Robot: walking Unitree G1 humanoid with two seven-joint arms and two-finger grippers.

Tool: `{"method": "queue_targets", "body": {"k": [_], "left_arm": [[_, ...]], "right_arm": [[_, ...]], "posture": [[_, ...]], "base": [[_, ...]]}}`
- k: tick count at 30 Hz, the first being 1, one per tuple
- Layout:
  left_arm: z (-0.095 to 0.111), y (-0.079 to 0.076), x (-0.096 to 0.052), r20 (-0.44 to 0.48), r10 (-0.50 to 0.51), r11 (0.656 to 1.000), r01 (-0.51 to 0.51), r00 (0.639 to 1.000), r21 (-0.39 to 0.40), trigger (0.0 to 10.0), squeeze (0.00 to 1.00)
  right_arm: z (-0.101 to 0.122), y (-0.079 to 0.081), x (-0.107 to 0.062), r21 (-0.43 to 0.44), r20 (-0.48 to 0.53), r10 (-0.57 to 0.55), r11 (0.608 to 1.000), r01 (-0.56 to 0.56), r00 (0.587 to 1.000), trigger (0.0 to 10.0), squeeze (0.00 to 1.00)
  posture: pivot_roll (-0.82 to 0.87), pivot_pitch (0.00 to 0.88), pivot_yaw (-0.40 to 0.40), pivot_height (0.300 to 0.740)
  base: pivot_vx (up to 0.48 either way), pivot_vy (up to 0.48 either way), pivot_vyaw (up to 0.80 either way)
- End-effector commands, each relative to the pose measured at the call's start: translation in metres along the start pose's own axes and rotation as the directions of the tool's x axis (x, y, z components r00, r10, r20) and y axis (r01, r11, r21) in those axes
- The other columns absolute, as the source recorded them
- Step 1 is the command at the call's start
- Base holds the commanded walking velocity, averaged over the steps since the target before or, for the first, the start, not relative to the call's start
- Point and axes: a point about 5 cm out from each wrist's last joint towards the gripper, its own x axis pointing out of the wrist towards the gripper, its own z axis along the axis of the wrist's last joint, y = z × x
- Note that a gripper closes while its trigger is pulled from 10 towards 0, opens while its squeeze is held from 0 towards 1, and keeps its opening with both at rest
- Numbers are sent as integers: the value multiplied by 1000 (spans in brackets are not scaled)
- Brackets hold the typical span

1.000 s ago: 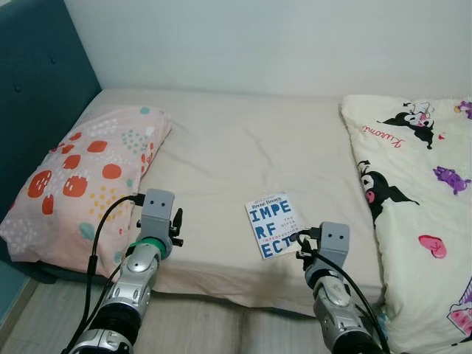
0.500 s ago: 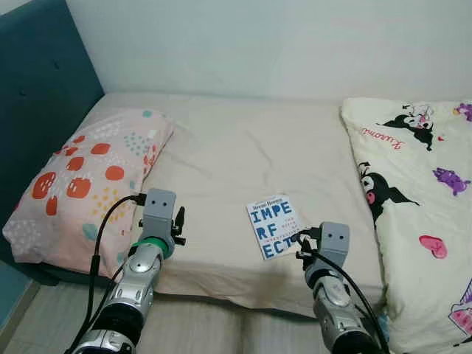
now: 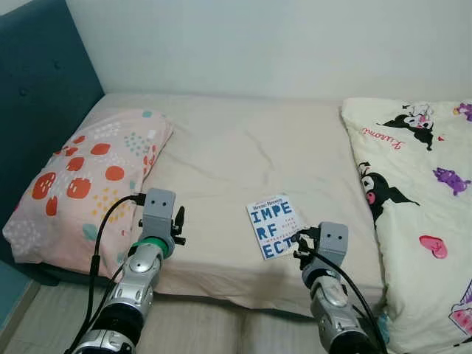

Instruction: Clean up the room

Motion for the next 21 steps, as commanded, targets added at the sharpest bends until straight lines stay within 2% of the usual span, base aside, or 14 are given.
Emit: {"method": "queue_targets", "body": {"k": [1, 21], "left_arm": [[-5, 4, -2, -13, 11, 1000, -11, 1000, 0, 10000, 0], [-3, 1, -1, -12, -5, 1000, 5, 1000, 0, 10000, 0]], "right_arm": [[-4, 1, -2, 11, -2, 0, 1000, 0, 1000, 10000, 0], [-4, -2, -3, 12, -1, -14, 1000, 14, 1000, 10000, 0]], "posture": [[9, 0, 138, 740], [8, 0, 148, 740]], "base": [[0, 0, 0], [0, 0, 0]]}}
